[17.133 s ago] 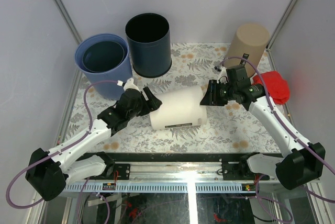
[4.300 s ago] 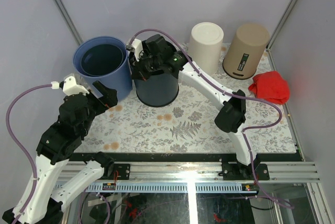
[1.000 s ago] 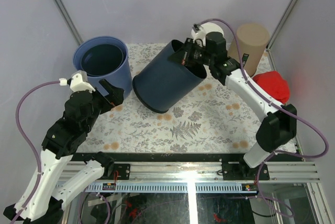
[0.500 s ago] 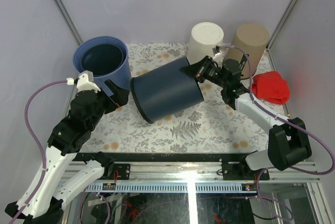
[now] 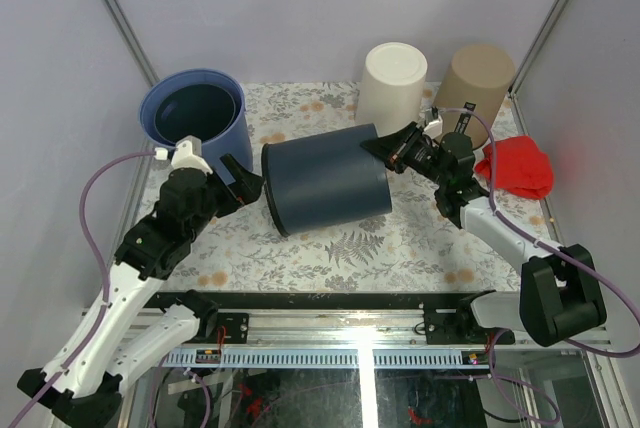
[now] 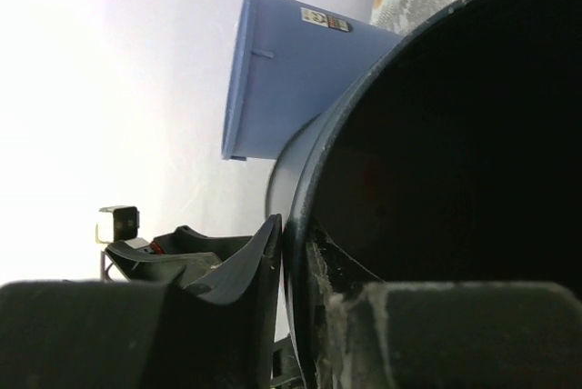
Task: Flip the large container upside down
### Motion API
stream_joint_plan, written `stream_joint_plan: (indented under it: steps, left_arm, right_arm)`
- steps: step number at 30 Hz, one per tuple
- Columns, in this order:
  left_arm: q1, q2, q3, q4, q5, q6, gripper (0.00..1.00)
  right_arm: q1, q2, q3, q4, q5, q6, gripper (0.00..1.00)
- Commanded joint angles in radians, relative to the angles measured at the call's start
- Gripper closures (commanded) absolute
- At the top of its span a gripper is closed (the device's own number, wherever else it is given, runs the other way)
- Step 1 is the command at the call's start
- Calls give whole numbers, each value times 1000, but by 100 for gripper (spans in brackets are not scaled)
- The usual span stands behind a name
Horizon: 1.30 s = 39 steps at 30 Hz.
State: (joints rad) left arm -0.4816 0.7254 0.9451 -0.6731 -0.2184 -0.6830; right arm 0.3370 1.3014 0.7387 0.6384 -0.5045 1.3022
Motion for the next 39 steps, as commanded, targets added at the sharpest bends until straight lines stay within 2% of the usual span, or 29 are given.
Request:
stream_joint_plan:
  steps: [1, 8, 14, 18, 21, 29, 39]
  left_arm:
    - [6, 19, -39, 135, 94, -25, 0]
    - [6, 96, -63, 217, 167, -53, 0]
    - [6, 137, -55, 244, 191, -50, 0]
    - [5, 173, -53, 255, 195, -44, 3]
    - [5, 204, -42, 261, 198, -37, 14]
    - [-7, 247, 3, 245, 165, -18, 17]
    - [-87, 314, 67, 215, 83, 3, 31]
  right_arm:
    - [2, -45, 13, -92, -15, -97, 77]
    - [-6, -34, 84, -326, -27, -214, 70]
    - [-7, -6, 173, -515, -22, -339, 59]
    - [-6, -1, 257, -714, 53, -471, 57]
    - [-6, -9, 302, -833, 111, -545, 56]
    - [-6, -66, 336, -964, 151, -639, 54]
    - [23, -107, 366, -1112, 104, -682, 53]
